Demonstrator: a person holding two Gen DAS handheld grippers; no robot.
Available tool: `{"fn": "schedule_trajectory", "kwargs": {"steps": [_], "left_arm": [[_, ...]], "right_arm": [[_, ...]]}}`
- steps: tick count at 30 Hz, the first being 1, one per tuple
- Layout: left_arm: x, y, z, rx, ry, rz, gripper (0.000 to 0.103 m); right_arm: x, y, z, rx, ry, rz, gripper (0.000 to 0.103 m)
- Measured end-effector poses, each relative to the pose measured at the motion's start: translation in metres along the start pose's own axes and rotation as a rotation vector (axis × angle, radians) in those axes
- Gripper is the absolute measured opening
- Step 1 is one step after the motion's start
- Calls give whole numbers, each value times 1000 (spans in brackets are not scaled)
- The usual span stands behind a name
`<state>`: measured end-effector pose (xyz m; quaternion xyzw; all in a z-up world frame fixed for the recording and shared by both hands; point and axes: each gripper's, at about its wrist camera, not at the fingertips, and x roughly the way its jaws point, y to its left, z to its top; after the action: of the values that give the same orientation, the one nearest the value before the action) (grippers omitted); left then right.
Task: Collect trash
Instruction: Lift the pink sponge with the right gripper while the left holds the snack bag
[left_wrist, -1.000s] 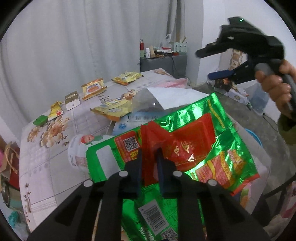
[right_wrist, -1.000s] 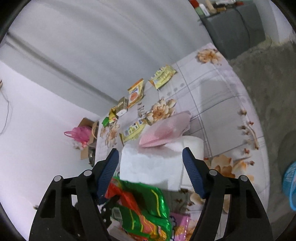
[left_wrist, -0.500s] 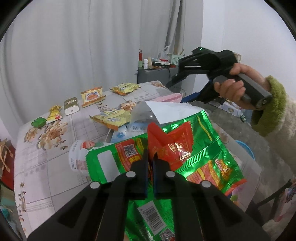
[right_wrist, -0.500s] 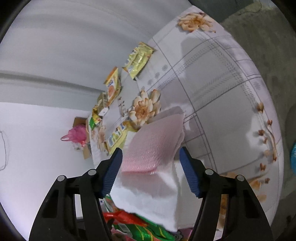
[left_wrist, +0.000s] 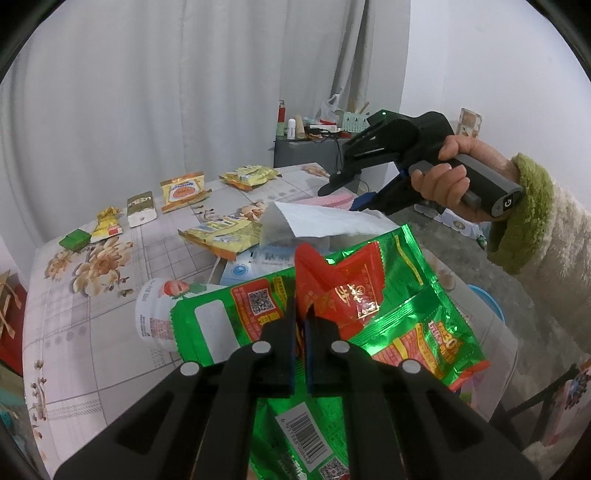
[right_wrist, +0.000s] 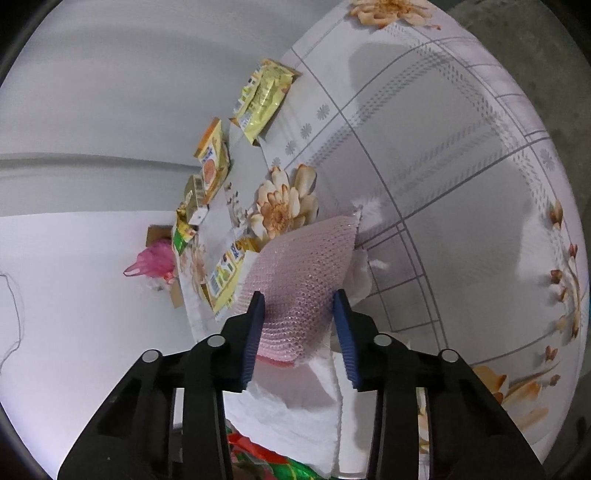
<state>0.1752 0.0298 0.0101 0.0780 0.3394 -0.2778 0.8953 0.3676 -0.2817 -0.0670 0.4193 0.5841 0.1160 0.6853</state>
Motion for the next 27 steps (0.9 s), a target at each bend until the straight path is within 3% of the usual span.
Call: {"fn": "schedule_trajectory", "kwargs": {"steps": [13, 17, 22, 27], "left_arm": [[-5, 2, 1, -19, -26, -11, 2], [-7, 2, 1, -23, -32, -12, 2], [-9, 5, 1, -29, -37, -10, 2], [-12, 8, 0, -33, -38, -6, 2]], "right_arm": [[-32, 11, -5, -35, -84, 109, 27], [-35, 11, -11, -29, -77, 159, 27], [-44, 17, -21, -53, -53, 293, 27], [-50, 36, -39, -207, -3, 274, 28]]}}
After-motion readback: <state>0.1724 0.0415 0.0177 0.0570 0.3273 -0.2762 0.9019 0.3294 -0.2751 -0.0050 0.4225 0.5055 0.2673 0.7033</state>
